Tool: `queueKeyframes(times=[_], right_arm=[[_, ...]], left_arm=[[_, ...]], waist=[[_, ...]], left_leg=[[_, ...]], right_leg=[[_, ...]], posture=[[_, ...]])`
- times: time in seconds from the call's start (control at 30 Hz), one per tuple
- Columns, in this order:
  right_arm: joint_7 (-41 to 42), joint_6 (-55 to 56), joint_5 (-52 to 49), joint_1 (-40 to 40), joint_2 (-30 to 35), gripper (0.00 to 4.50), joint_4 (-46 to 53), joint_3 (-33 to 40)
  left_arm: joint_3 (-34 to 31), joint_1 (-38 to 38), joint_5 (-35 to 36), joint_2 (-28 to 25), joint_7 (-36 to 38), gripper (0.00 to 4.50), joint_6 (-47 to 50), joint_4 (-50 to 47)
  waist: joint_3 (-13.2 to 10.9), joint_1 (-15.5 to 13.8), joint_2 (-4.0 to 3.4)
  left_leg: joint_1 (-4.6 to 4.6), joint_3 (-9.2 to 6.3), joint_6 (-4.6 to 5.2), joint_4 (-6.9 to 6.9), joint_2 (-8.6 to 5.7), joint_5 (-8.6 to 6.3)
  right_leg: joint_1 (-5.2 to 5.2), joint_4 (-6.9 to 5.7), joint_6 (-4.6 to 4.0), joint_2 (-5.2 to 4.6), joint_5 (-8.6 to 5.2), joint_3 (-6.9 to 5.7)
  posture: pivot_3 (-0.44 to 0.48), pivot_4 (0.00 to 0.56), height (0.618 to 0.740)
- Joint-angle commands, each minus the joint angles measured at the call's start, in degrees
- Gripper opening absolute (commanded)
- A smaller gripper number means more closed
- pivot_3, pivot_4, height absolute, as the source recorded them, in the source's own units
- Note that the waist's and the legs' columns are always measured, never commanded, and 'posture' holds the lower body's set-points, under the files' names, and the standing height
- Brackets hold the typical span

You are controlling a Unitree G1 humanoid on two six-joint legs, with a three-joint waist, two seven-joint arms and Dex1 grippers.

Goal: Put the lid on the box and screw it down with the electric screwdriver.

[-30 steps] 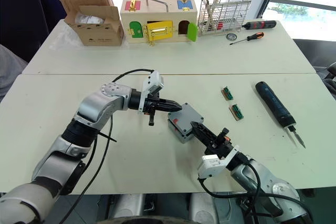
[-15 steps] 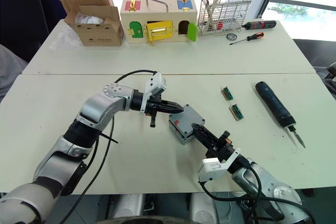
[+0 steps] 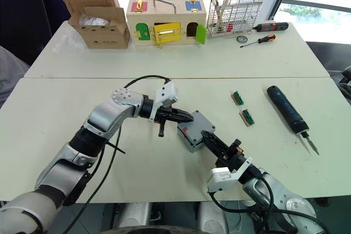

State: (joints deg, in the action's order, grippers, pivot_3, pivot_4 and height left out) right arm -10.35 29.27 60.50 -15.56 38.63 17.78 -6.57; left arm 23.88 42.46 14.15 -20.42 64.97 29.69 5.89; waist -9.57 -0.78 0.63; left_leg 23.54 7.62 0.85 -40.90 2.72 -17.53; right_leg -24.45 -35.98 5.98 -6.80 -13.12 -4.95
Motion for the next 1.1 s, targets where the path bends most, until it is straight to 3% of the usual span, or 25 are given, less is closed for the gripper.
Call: queueKeyframes(times=[0.03, 0.2, 0.3, 0.87, 1.1], right_arm=[[0.75, -0.37, -0.78, -1.39, 0.08, 1.2, 1.89, 0.2], [1.11, -0.95, -1.16, -2.66, 0.77, 3.51, 4.25, 2.24], [1.26, -0.94, -1.48, -3.87, 1.15, 4.45, 5.58, 3.45], [1.83, 0.44, -2.88, -10.66, 1.82, 4.45, 9.93, 9.62], [5.34, -1.67, -11.77, -10.94, -1.44, 4.45, 9.55, 11.14]], left_arm=[[4.32, -1.85, -3.83, -0.46, 0.66, 0.0, -1.64, 0.19], [6.74, -3.63, -6.99, -0.48, 0.37, 0.0, -3.76, 1.71], [6.87, -4.05, -7.96, 0.03, 0.05, 0.0, -4.6, 2.82], [7.12, -5.57, -11.61, 1.94, -0.76, 0.0, -8.91, 6.15], [1.6, -5.79, -5.34, 3.1, 0.79, 0.0, -7.85, 1.3]], waist=[[0.02, 0.0, 0.0], [0.59, 0.02, 0.1], [0.97, -0.08, 0.15], [1.85, -0.04, 0.15], [1.85, 0.03, 0.14]], left_leg=[[-0.01, 0.0, 0.01, 0.0, 0.0, -0.01], [-0.13, -0.03, 0.05, 0.05, 0.01, -0.04], [-0.16, -0.06, 0.12, 0.05, 0.01, -0.08], [-0.26, -0.3, 0.49, 0.02, -0.02, -0.3], [-0.26, -0.31, 0.72, 0.02, 0.0, -0.43]], right_leg=[[0.01, 0.0, -0.05, 0.0, -0.03, 0.0], [0.1, 0.0, -0.09, 0.0, -0.09, 0.0], [0.17, 0.0, -0.16, -0.01, -0.17, 0.0], [0.37, 0.06, -0.3, -0.05, -0.35, 0.03], [0.36, 0.05, -0.42, -0.05, -0.43, 0.03]], posture=[[0.0, 0.15, 0.728], [0.0, 0.15, 0.728], [0.0, 0.15, 0.728], [0.0, 0.15, 0.728], [0.0, 0.15, 0.728]])
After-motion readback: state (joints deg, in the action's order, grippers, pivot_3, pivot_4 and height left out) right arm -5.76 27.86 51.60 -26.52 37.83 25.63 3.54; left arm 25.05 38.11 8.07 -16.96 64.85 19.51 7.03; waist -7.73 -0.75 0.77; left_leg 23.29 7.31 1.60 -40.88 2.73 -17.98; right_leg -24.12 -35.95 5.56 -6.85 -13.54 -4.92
